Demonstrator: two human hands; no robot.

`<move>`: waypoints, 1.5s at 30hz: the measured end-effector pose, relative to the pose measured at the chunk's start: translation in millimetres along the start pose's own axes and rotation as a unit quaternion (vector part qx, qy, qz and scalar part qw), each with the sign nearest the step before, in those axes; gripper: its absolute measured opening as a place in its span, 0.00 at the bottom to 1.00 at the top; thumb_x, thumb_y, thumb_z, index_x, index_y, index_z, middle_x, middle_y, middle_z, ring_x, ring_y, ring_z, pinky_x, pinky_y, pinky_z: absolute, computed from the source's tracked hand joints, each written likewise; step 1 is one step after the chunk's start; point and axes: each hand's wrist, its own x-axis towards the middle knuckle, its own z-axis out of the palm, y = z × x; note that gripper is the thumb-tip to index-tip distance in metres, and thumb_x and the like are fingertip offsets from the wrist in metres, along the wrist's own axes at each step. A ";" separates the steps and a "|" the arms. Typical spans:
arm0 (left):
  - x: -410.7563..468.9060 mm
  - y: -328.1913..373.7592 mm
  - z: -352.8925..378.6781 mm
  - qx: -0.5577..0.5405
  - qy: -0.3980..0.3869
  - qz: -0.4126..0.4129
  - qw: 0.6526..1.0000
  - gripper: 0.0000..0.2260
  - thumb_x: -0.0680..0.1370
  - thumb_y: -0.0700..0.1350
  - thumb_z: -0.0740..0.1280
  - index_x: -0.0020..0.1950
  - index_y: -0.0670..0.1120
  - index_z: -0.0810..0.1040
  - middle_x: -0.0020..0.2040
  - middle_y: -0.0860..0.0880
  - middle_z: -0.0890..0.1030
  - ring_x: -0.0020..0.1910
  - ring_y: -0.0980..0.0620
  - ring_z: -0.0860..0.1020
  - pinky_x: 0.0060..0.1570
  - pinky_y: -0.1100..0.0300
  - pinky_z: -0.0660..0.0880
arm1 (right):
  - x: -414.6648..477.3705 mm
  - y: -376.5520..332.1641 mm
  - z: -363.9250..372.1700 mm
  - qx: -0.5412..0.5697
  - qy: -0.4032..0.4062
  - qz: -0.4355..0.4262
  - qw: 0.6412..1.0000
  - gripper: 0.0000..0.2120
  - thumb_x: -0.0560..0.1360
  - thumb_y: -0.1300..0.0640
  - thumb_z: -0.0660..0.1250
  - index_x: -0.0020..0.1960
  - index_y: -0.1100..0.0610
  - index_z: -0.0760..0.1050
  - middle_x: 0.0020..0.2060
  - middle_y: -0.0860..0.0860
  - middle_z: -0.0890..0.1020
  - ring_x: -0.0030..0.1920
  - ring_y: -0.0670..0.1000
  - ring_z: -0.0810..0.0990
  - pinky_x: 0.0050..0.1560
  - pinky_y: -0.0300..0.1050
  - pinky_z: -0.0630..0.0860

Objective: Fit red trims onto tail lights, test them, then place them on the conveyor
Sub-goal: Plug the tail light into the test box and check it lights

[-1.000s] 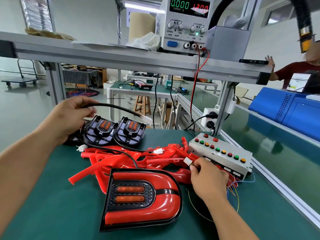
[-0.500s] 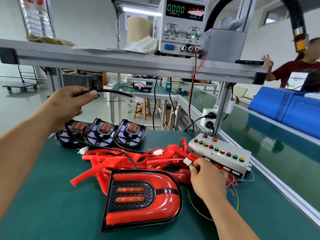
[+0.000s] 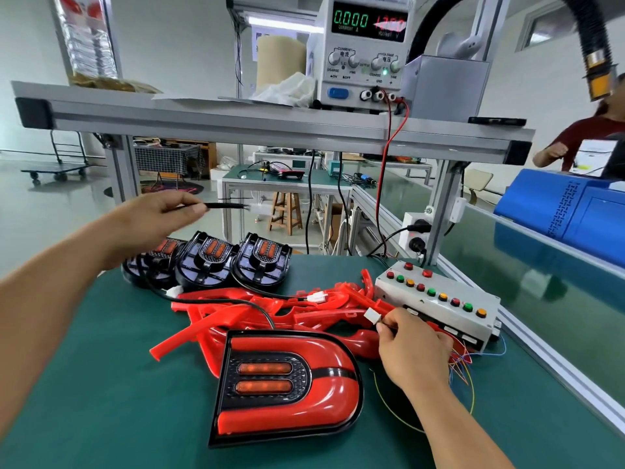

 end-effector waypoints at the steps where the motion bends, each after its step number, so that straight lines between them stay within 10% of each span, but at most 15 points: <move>1: -1.1 0.8 4.0 0.025 0.005 0.009 1.000 0.08 0.80 0.54 0.64 0.48 0.54 0.80 0.44 0.44 0.79 0.44 0.46 0.75 0.45 0.56 0.69 | 0.0 -0.2 -0.2 -0.001 0.001 0.000 1.000 0.08 0.80 0.48 0.62 0.42 0.43 0.67 0.32 0.38 0.70 0.34 0.41 0.66 0.50 0.44 0.55; 4: -1.7 1.0 15.5 0.113 0.040 0.044 0.992 0.09 0.78 0.55 0.65 0.41 0.55 0.79 0.34 0.47 0.78 0.38 0.42 0.76 0.43 0.54 0.72 | -0.3 -1.0 -1.3 0.001 0.001 -0.001 1.000 0.08 0.80 0.48 0.62 0.42 0.43 0.67 0.32 0.38 0.71 0.35 0.41 0.67 0.50 0.44 0.55; 10: -3.2 13.9 43.2 0.159 0.012 0.071 0.985 0.16 0.81 0.37 0.61 0.59 0.56 0.79 0.47 0.53 0.81 0.33 0.60 0.75 0.31 0.68 0.68 | -0.6 -2.4 -2.4 0.016 0.010 -0.021 1.000 0.07 0.80 0.48 0.62 0.44 0.42 0.68 0.32 0.37 0.70 0.35 0.39 0.67 0.52 0.44 0.56; 15: -10.5 24.5 65.4 0.181 -0.004 0.073 0.981 0.05 0.80 0.52 0.64 0.51 0.60 0.80 0.47 0.49 0.81 0.46 0.47 0.78 0.52 0.48 0.76 | -2.8 -4.9 -2.9 0.085 0.024 -0.070 0.994 0.07 0.79 0.50 0.64 0.44 0.42 0.71 0.32 0.37 0.74 0.34 0.35 0.69 0.51 0.43 0.55; 22: -15.8 37.2 92.3 0.225 -0.022 0.104 0.969 0.14 0.83 0.46 0.59 0.55 0.67 0.76 0.33 0.59 0.76 0.36 0.63 0.72 0.52 0.57 0.61 | -9.4 -10.1 -5.7 0.202 0.052 -0.159 0.965 0.10 0.77 0.54 0.69 0.43 0.39 0.74 0.36 0.35 0.78 0.40 0.37 0.75 0.51 0.43 0.55; 45: -27.0 33.8 136.5 0.105 -0.072 0.166 0.978 0.04 0.71 0.64 0.66 0.40 0.70 0.80 0.44 0.72 0.79 0.53 0.76 0.68 0.58 0.56 0.44 | -12.5 -15.5 -7.5 0.239 0.101 -0.245 0.934 0.02 0.74 0.52 0.67 0.45 0.47 0.79 0.36 0.32 0.72 0.43 0.32 0.71 0.54 0.38 0.60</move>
